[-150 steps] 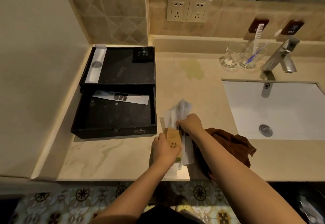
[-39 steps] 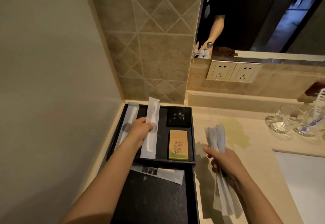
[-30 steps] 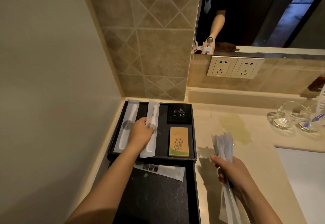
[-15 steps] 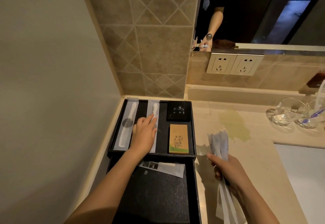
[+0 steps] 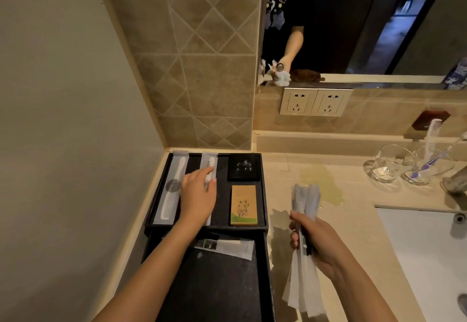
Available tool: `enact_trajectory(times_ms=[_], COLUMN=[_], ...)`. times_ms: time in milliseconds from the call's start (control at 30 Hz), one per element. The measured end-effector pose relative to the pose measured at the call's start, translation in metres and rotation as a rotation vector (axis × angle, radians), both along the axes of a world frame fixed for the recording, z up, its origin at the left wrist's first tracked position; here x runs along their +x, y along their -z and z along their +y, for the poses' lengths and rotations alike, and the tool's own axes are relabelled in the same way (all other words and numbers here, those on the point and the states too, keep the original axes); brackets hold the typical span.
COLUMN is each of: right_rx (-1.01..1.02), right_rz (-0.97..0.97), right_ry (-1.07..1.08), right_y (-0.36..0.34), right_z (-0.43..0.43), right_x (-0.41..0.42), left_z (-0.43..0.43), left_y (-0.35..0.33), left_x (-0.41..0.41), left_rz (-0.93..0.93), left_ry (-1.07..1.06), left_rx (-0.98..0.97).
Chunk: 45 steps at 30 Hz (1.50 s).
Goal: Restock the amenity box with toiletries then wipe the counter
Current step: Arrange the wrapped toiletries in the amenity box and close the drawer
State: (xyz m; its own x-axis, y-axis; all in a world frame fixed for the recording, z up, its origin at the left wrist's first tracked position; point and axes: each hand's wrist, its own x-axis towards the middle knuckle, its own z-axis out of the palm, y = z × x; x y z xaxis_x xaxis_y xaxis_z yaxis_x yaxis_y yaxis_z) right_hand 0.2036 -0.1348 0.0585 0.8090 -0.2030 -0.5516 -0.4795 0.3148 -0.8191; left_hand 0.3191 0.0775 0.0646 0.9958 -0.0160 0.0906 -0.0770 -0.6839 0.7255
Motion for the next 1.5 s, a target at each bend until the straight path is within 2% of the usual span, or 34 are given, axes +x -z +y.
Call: enact_trajectory(times_ms=[100, 200, 267, 367, 433, 533, 800, 1000, 1133, 1367, 1500], right_rx=[0.104, 0.147, 0.034, -0.329, -0.512, -0.640, -0.382, -0.382, -0.382, -0.123, -0.213], right_rz=[-0.083, -0.205, -0.281, -0.275, -0.271, -0.305, -0.381, -0.411, -0.403, -0.292, -0.240], right_ry=[-0.002, -0.022, -0.064, -0.098, -0.145, -0.240, -0.273, -0.170, -0.268, -0.454, -0.435], right_y=[-0.021, -0.045, -0.053, -0.054, -0.052, -0.047, -0.049, -0.046, -0.051, -0.045, -0.036], right_z=[0.002, 0.013, 0.022, 0.031, 0.031, 0.026, 0.015, 0.027, 0.037, 0.052, 0.055], right_x=[0.005, 0.007, 0.006, 0.005, 0.003, -0.002, -0.022, -0.020, -0.020, -0.029, -0.029], left_z=[-0.027, -0.059, -0.073, -0.081, -0.081, -0.077, -0.064, -0.047, -0.025, 0.020, 0.053], left_y=[-0.029, -0.038, -0.035, -0.029, -0.026, -0.027, -0.039, -0.039, -0.036, -0.028, -0.021], left_x=[-0.042, -0.084, -0.100, -0.110, -0.112, -0.117, -0.127, -0.144, -0.155, -0.163, -0.168], left_rz=[0.194, 0.482, 0.617, 0.682, 0.689, 0.665, 0.593, 0.518, 0.471, 0.486, 0.460], left_ry=[0.051, 0.259, 0.317, 0.278, 0.228, 0.161, 0.057, -0.025, -0.149, -0.236, -0.318], left_rx=[-0.397, -0.556, -0.674, -0.851, -0.856, -0.825, -1.043, -1.080, -1.114, -1.207, -1.248])
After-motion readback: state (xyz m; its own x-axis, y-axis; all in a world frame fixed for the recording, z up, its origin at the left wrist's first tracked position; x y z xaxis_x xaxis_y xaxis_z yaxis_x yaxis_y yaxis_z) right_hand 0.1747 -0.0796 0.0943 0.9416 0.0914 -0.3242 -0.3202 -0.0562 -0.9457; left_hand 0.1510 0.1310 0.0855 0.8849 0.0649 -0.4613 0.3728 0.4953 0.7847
